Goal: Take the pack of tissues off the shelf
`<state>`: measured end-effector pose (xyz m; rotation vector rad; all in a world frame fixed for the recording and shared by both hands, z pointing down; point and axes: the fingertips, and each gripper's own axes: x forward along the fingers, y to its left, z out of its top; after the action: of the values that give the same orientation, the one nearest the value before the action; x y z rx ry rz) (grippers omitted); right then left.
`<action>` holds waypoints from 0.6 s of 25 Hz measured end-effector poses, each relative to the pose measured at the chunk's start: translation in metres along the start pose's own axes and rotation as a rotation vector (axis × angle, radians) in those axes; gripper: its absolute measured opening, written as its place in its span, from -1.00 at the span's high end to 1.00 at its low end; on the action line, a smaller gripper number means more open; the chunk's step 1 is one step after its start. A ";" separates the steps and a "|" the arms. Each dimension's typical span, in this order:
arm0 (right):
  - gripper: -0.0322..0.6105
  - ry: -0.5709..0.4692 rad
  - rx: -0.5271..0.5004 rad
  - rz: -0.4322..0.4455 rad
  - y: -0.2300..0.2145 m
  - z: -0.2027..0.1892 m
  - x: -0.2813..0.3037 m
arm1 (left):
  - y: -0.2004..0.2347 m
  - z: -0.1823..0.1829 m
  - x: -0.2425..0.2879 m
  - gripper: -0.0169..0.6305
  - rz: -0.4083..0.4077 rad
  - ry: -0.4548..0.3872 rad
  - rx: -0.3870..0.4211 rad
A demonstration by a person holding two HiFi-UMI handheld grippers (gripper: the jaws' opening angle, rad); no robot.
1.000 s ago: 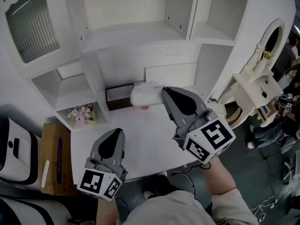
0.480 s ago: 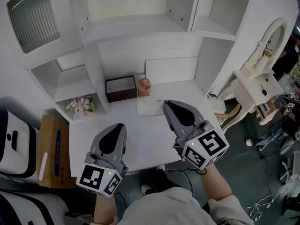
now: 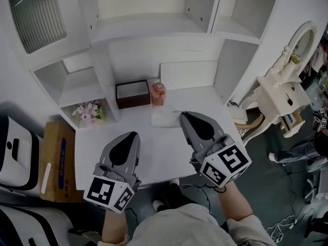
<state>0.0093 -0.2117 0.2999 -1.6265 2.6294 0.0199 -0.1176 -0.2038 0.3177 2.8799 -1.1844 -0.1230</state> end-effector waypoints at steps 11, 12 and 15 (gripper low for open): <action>0.90 0.000 0.007 0.007 0.005 -0.005 -0.004 | -0.002 -0.001 0.001 0.94 -0.010 -0.002 -0.001; 0.90 0.000 0.006 0.008 0.005 -0.005 -0.004 | -0.002 -0.001 0.000 0.94 -0.010 -0.001 0.000; 0.90 0.001 0.004 0.010 0.006 -0.004 -0.005 | -0.002 0.000 -0.002 0.94 -0.008 0.000 -0.001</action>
<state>0.0057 -0.2047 0.3040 -1.6131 2.6364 0.0140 -0.1169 -0.2010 0.3181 2.8840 -1.1734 -0.1243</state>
